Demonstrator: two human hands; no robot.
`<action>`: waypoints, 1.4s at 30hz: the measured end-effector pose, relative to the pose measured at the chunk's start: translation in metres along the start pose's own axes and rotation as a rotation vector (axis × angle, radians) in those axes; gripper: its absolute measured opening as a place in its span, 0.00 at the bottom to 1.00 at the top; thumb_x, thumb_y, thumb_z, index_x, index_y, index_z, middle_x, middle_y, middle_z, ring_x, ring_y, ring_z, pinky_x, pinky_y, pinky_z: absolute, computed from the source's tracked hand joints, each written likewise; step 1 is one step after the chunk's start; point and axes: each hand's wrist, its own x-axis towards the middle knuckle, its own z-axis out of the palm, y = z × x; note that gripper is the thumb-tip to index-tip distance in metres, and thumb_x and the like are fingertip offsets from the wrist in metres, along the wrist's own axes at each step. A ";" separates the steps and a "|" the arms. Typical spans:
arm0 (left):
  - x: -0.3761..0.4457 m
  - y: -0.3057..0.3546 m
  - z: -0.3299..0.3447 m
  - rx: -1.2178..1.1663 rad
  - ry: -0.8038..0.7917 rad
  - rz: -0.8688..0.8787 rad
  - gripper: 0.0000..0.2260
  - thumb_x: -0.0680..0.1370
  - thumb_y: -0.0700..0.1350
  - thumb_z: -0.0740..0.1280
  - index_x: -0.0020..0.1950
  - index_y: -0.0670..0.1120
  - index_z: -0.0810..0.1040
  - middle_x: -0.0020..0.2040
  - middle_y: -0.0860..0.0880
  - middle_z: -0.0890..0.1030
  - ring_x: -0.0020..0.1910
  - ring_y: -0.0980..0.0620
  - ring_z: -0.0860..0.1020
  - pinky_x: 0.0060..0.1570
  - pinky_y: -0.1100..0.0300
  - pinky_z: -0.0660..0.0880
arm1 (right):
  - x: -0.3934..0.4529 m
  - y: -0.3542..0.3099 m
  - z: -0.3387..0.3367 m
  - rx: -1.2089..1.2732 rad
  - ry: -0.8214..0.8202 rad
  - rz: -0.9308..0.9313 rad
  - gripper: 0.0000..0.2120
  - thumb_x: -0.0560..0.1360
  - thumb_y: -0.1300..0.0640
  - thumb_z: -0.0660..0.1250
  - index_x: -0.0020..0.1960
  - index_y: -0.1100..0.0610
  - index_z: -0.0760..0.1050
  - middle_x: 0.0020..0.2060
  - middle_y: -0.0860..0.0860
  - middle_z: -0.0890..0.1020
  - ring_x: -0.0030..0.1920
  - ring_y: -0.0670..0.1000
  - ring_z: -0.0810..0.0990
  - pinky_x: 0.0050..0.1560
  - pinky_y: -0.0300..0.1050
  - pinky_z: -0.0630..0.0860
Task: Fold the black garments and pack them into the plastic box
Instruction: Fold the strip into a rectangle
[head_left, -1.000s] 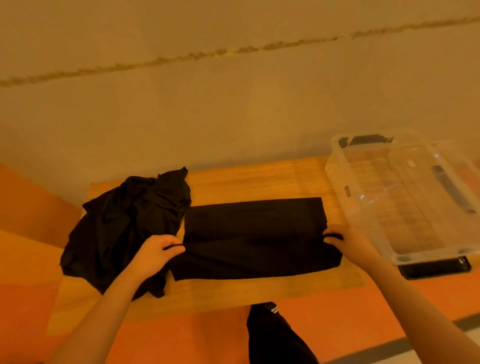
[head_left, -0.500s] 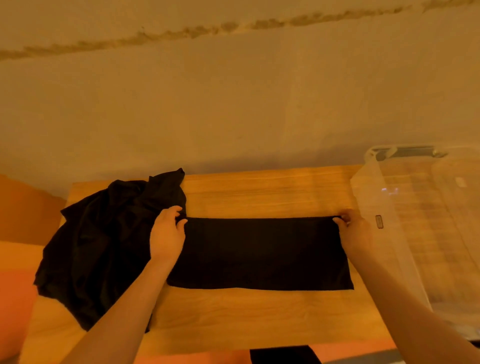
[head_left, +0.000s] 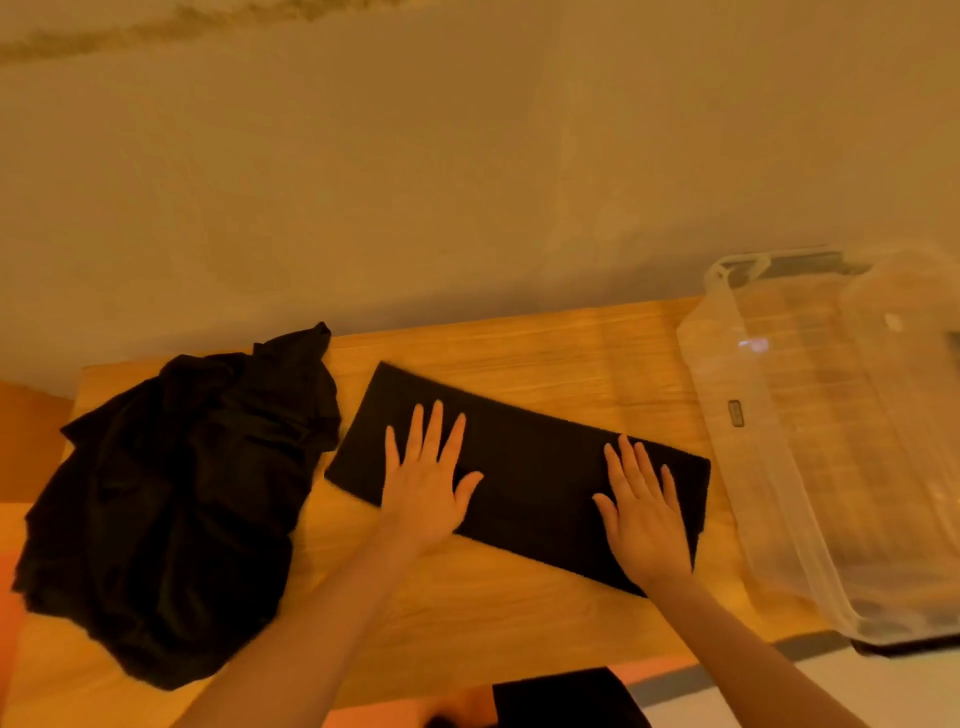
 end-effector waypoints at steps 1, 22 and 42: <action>0.015 -0.006 -0.006 0.032 -0.007 0.081 0.30 0.76 0.63 0.41 0.74 0.51 0.40 0.76 0.46 0.41 0.74 0.45 0.40 0.70 0.41 0.41 | -0.007 -0.005 0.003 0.025 0.001 0.025 0.35 0.74 0.35 0.27 0.74 0.53 0.44 0.74 0.50 0.48 0.74 0.49 0.44 0.73 0.47 0.41; 0.018 -0.014 -0.022 0.162 -0.014 0.291 0.30 0.79 0.59 0.49 0.75 0.51 0.40 0.77 0.47 0.40 0.70 0.49 0.32 0.69 0.47 0.34 | -0.082 0.002 0.018 -0.040 0.039 -0.312 0.27 0.81 0.43 0.40 0.76 0.52 0.42 0.76 0.50 0.47 0.75 0.50 0.46 0.71 0.48 0.48; -0.180 0.063 0.063 0.033 -0.005 0.442 0.27 0.67 0.57 0.70 0.64 0.47 0.76 0.65 0.48 0.75 0.67 0.51 0.65 0.62 0.48 0.64 | -0.136 0.008 0.039 -0.171 -0.127 -0.511 0.30 0.79 0.39 0.40 0.76 0.54 0.43 0.74 0.50 0.56 0.76 0.51 0.46 0.72 0.49 0.48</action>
